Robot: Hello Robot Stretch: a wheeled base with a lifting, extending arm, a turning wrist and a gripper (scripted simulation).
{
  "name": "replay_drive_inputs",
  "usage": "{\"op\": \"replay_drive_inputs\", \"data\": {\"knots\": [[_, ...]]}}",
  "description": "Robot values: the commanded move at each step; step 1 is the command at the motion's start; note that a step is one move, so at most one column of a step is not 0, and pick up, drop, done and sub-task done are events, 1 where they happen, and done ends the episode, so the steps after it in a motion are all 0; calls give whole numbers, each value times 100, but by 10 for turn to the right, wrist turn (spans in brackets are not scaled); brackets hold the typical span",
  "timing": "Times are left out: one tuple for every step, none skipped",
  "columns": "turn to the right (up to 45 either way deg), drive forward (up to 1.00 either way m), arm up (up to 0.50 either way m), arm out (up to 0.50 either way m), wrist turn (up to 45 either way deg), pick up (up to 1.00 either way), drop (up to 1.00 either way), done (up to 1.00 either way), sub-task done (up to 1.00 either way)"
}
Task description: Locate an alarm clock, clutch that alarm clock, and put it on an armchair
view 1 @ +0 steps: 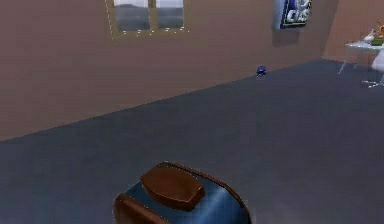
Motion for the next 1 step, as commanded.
{"op": "replay_drive_inputs", "data": {"knots": [[0, 5, 0, 0, 0, 0, 0, 0, 0]]}}
